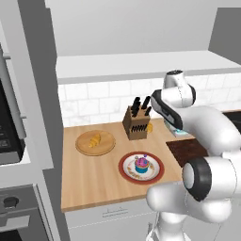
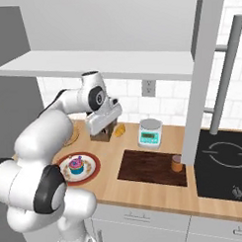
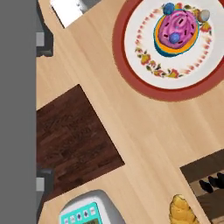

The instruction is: From the different types of pastries on the counter, select a croissant and place it on the cutting board. Then retrieve a jar of jam from the cabinet and place it alongside the croissant on the cutting board.

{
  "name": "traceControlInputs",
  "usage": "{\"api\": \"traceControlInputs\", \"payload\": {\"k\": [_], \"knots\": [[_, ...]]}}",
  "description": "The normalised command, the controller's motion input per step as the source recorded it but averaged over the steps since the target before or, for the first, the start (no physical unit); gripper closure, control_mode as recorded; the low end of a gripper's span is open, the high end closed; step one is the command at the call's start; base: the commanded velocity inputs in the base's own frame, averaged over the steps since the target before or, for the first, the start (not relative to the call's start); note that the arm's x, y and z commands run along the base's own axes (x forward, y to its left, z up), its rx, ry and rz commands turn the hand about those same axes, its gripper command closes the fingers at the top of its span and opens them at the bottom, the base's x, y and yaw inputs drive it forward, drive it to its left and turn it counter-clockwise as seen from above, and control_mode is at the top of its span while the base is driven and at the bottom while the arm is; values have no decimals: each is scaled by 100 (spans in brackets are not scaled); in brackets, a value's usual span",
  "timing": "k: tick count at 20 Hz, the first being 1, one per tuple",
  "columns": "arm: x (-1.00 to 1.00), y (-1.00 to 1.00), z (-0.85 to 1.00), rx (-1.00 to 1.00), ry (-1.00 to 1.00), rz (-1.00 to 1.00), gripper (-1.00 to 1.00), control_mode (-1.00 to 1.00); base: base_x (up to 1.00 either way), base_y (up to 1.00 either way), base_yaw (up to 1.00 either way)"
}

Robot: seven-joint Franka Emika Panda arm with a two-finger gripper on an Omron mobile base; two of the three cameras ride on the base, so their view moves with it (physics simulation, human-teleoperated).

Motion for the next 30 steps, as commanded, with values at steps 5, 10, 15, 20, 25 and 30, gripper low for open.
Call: {"api": "traceControlInputs", "payload": {"k": [5, 10, 15, 20, 25, 30], "knots": [[-21, 33, -49, 0, -26, 9, -100, -100, 0, 0, 0], [19, 61, 0, 0, 4, 8, -100, -100, 0, 0, 0], [53, 68, 0, 0, 23, 10, -100, -100, 0, 0, 0], [33, 77, 8, 0, 25, 9, -100, -100, 0, 0, 0], [7, 85, 17, 0, 24, 7, -100, -100, 0, 0, 0], [4, 82, 1, 0, 21, 6, -100, -100, 0, 0, 0]]}}
